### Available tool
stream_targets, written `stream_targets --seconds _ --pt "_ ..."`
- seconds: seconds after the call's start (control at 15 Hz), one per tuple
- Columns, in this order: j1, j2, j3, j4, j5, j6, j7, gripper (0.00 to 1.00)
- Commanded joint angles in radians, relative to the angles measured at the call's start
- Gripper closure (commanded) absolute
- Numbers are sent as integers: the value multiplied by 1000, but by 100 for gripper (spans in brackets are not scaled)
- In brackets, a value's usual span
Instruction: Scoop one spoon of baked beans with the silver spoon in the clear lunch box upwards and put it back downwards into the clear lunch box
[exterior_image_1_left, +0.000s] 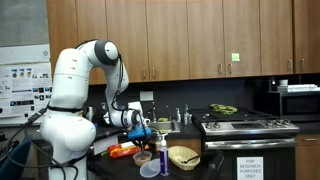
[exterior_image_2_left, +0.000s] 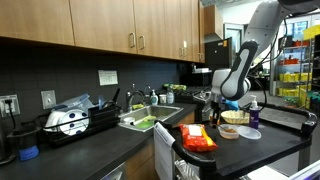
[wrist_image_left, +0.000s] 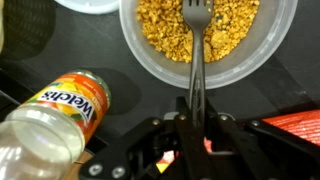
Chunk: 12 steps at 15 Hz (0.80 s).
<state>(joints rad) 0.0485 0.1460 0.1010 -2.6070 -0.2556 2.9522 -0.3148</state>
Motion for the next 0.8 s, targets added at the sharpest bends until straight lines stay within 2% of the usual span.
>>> stream_targets --seconds 0.0,0.73 --pt "21 -42 -28 -26 -48 -34 26 96" --pt "47 -71 -32 -17 -196 -129 116 96"
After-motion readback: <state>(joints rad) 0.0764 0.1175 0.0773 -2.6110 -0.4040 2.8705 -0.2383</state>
